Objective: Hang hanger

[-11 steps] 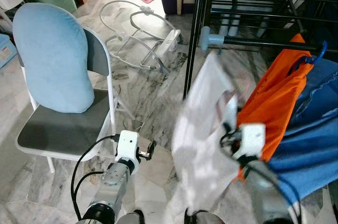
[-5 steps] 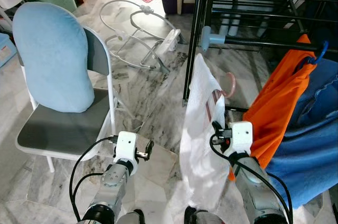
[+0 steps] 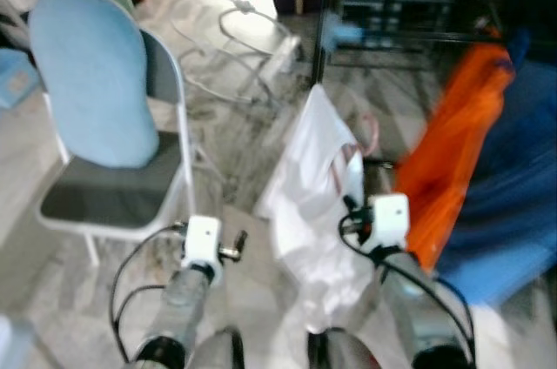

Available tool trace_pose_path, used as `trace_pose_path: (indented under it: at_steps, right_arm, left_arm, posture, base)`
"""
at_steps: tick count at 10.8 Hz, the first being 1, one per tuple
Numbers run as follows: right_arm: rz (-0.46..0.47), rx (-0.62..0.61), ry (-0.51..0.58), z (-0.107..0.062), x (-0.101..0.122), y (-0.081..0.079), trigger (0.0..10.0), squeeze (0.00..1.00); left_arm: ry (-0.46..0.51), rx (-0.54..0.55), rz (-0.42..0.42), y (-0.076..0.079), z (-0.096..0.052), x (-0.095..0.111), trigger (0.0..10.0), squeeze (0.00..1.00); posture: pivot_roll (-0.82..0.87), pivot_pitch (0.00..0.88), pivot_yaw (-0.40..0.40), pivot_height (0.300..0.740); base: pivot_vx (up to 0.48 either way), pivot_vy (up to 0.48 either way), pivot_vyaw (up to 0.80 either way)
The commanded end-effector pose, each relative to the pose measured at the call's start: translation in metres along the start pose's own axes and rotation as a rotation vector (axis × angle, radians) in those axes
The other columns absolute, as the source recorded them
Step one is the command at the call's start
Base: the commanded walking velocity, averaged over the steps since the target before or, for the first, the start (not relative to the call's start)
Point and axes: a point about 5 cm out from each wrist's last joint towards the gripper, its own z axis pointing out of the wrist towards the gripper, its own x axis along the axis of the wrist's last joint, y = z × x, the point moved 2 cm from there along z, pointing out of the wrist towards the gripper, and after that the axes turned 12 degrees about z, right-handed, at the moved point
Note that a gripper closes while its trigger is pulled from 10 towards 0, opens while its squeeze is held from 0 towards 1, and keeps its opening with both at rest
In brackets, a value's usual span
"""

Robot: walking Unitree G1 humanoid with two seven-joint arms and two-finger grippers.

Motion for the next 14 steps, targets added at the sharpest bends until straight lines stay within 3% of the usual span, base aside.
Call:
trace_pose_path:
  at_steps: [1,7,12,14]
  right_arm:
    - [0.01,0.015,0.014,0.002,0.002,-0.006,10.0,0.0]
    - [0.017,0.063,-0.021,0.004,-0.005,-0.02,10.0,0.0]
    - [0.02,0.061,-0.043,0.002,-0.011,-0.02,10.0,0.0]
    - [-0.005,0.079,-0.053,0.002,-0.013,-0.022,10.0,0.0]
  left_arm:
    - [-0.032,0.015,0.006,-0.006,-0.004,-0.009,10.0,0.0]
    - [-0.03,0.023,0.007,-0.005,-0.004,-0.009,10.0,0.0]
    - [-0.03,0.016,0.016,-0.006,-0.004,-0.009,10.0,0.0]
    - [-0.028,0.014,0.031,-0.006,-0.004,-0.009,10.0,0.0]
  posture:
    - [-0.1,0.207,0.027,0.74]
    - [-0.09,0.21,0.024,0.74]
    - [-0.09,0.211,0.03,0.74]
    - [-0.08,0.205,0.032,0.74]
  base:
    - [-0.334,0.0,0.0]
    - [-0.328,0.0,0.0]
    - [-0.311,0.0,0.0]
    - [0.0,0.0,0.0]
